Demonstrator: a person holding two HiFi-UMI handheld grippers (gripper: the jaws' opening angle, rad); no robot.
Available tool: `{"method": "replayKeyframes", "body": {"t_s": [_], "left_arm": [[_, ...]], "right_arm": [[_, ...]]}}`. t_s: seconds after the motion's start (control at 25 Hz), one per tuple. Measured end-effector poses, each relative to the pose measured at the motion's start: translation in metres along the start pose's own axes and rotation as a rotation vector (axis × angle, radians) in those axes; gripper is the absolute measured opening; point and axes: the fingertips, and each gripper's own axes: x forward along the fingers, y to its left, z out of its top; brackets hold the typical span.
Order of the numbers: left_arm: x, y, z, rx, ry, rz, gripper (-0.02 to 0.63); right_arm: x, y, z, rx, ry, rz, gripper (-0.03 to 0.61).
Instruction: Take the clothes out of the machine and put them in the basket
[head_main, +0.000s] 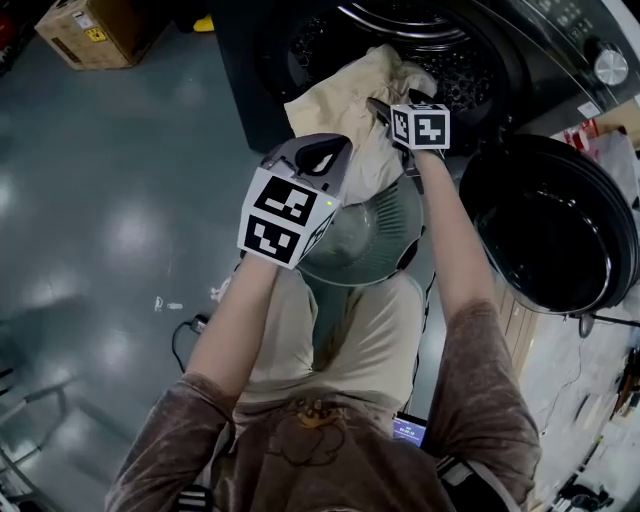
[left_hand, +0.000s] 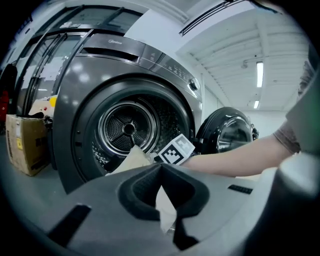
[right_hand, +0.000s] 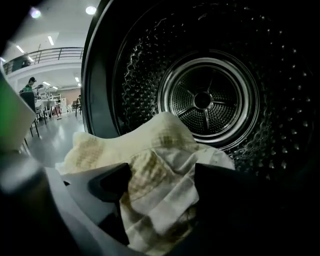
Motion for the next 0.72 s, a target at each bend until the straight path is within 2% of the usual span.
{"method": "replayKeyframes", "body": {"t_s": [0.2, 0.28, 0.4, 0.52, 0.6, 0.72], "left_arm": [[0.002, -0.002, -0.003, 0.026, 0.033, -0.017, 0.003], [0.002, 0.0, -0.005, 0.025, 0.036, -0.016, 0.003], [0.003, 0.002, -0.006, 0.022, 0.038, -0.012, 0.003], [0.004, 0.0, -0.007, 0.034, 0.047, -0.012, 0.003], [0.004, 0.0, -0.008, 0.045, 0.049, -0.01, 0.003], [0.003, 0.001, -0.008, 0.048, 0.047, 0.0, 0.003]], "right_arm": [[0.012, 0.0, -0.002, 0.006, 0.041, -0.008, 0.405], [0.012, 0.004, -0.004, 0.016, 0.056, 0.014, 0.349], [0.009, 0.012, -0.005, 0.059, 0.056, 0.053, 0.203], [0.0, 0.013, -0.004, 0.067, 0.026, 0.024, 0.115], [-0.009, 0.016, -0.001, 0.072, -0.003, 0.009, 0.078], [-0.027, 0.028, 0.002, 0.055, -0.036, 0.012, 0.06]]}}
